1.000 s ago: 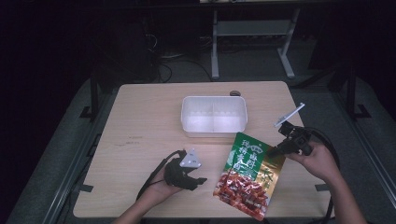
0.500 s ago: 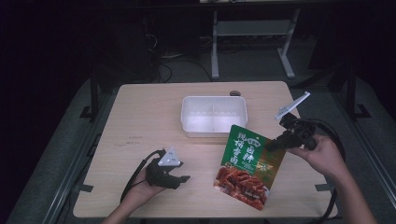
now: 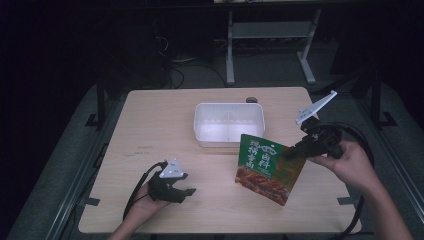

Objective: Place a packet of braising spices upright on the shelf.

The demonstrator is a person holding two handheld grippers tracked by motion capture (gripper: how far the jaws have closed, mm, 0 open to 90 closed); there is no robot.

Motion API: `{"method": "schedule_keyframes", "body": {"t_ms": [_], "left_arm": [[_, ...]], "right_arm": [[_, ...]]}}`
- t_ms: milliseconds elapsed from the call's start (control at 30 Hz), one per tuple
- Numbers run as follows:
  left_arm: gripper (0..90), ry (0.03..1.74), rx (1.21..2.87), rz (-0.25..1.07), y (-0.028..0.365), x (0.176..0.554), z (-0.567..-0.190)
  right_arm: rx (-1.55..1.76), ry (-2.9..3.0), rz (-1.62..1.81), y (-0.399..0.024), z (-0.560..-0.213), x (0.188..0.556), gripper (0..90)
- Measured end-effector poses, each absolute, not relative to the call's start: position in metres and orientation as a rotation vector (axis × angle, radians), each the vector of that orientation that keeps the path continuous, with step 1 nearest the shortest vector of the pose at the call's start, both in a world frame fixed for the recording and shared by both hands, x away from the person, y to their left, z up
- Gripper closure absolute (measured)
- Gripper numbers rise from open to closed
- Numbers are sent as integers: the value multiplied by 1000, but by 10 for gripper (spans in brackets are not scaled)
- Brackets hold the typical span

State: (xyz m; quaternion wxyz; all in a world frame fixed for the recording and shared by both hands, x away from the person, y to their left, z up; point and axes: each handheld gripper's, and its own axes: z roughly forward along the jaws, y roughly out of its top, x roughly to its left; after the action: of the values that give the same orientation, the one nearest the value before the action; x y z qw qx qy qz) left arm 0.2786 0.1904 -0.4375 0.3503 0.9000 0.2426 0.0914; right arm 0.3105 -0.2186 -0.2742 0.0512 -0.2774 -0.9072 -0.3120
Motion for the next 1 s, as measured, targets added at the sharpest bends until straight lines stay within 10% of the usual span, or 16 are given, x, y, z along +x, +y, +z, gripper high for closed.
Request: {"method": "schedule_keyframes", "body": {"t_ms": [1000], "left_arm": [[371,708,2255,286,216,281,-432]], "right_arm": [[-893,-2754,-1084,-174,-208,352,900]]}}
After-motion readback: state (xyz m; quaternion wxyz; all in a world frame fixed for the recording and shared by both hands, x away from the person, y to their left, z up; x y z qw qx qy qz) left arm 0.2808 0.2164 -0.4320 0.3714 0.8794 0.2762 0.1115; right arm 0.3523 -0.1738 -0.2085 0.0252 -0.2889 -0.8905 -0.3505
